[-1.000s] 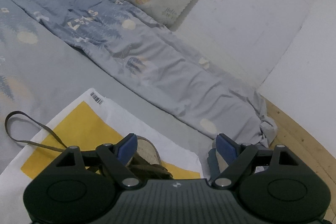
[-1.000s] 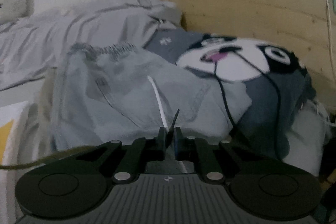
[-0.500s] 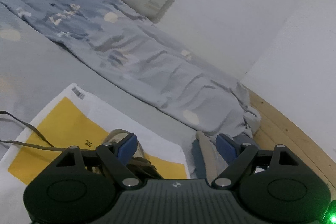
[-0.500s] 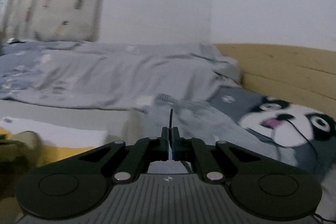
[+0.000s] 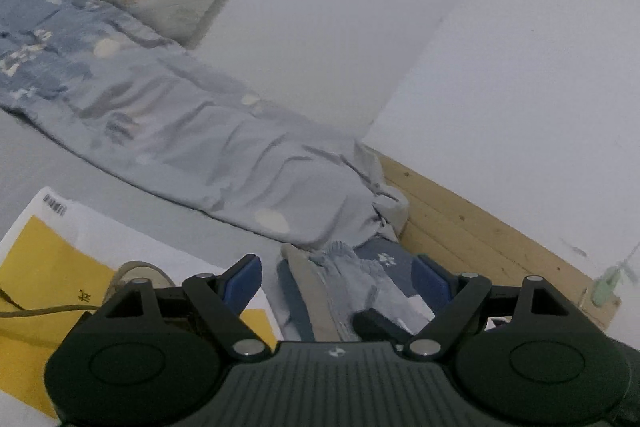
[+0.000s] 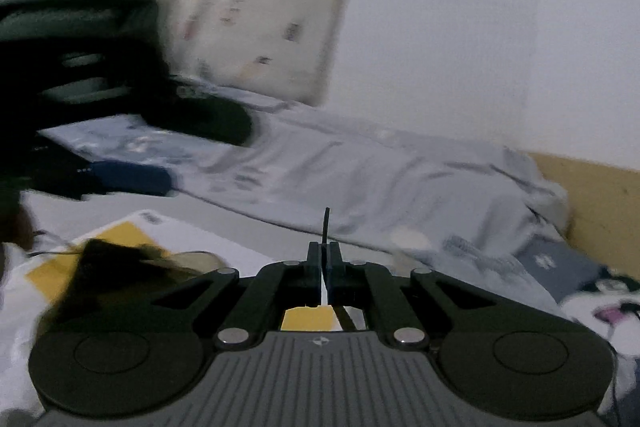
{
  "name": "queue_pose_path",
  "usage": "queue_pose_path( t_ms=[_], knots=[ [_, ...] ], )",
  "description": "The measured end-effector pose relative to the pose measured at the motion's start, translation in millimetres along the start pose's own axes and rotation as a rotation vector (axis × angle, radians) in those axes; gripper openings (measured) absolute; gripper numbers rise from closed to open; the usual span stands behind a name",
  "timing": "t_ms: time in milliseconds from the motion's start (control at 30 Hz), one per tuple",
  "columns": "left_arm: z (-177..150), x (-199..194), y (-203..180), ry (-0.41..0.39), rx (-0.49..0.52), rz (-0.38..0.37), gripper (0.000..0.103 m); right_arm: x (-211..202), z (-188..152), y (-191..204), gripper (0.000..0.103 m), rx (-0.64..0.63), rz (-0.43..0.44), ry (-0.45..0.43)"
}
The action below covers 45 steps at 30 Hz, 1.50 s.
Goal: Lace up shoes with both hands
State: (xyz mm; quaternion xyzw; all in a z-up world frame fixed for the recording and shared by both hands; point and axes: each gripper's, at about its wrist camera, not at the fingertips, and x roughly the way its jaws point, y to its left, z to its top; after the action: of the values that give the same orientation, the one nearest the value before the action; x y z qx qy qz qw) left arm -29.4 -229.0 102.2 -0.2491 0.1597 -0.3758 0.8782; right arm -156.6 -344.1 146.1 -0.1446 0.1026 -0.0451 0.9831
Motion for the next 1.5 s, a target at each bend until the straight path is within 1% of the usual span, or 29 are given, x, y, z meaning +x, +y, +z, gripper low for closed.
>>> queue_pose_path(
  t_ms=[100, 133, 200, 267, 333, 367, 400, 433, 500, 567, 733, 800, 867, 1000, 1433, 1467, 1500],
  knots=[
    [-2, 0, 0, 0.007, 0.009, -0.004, 0.08, -5, 2, 20, 0.002, -0.057, 0.046, -0.03],
    [-3, 0, 0, 0.008, 0.013, -0.001, 0.071, -6, 2, 25, 0.002, -0.067, 0.055, -0.037],
    [-3, 1, -1, 0.017, 0.021, 0.006, 0.059, -7, 4, 34, 0.002, -0.076, 0.075, -0.049],
    [-3, 0, 0, 0.025, 0.025, 0.019, 0.052, -8, 5, 41, 0.002, -0.086, 0.089, -0.058],
    [-2, 0, 2, 0.035, 0.02, 0.028, 0.037, -8, 5, 46, 0.002, -0.096, 0.098, -0.064],
    [-1, 0, 3, 0.034, 0.019, 0.031, 0.03, -8, 6, 48, 0.002, -0.101, 0.103, -0.068],
    [0, -1, 4, 0.032, 0.016, 0.03, 0.019, -8, 6, 50, 0.002, -0.103, 0.108, -0.069],
    [0, -2, 5, 0.03, 0.012, 0.029, 0.01, -9, 5, 50, 0.002, -0.104, 0.111, -0.068],
    [1, -3, 7, 0.026, -0.001, 0.025, 0.001, -9, 4, 51, 0.002, -0.106, 0.115, -0.066],
    [2, -6, 14, 0.026, -0.051, 0.01, 0.0, -9, 5, 53, 0.002, -0.106, 0.116, -0.064],
    [4, -7, 37, 0.032, -0.214, -0.002, 0.0, -5, 8, 54, 0.002, -0.096, 0.122, -0.036],
    [6, -8, 42, 0.029, -0.237, -0.017, 0.0, -7, 8, 54, 0.002, -0.098, 0.128, -0.035],
    [8, -10, 41, 0.025, -0.214, -0.01, 0.0, -9, 9, 54, 0.002, -0.1, 0.132, -0.036],
    [9, -12, 37, 0.025, -0.169, -0.023, 0.0, -11, 11, 53, 0.002, -0.096, 0.133, -0.039],
    [6, -12, 35, 0.029, -0.133, -0.019, 0.0, -13, 12, 54, 0.0, -0.075, 0.14, -0.047],
    [7, -13, 36, 0.024, -0.136, -0.012, 0.001, -12, 11, 53, 0.0, -0.066, 0.14, -0.044],
    [8, -15, 37, 0.018, -0.141, -0.004, 0.009, -10, 12, 50, 0.0, -0.05, 0.142, -0.039]
  ],
)
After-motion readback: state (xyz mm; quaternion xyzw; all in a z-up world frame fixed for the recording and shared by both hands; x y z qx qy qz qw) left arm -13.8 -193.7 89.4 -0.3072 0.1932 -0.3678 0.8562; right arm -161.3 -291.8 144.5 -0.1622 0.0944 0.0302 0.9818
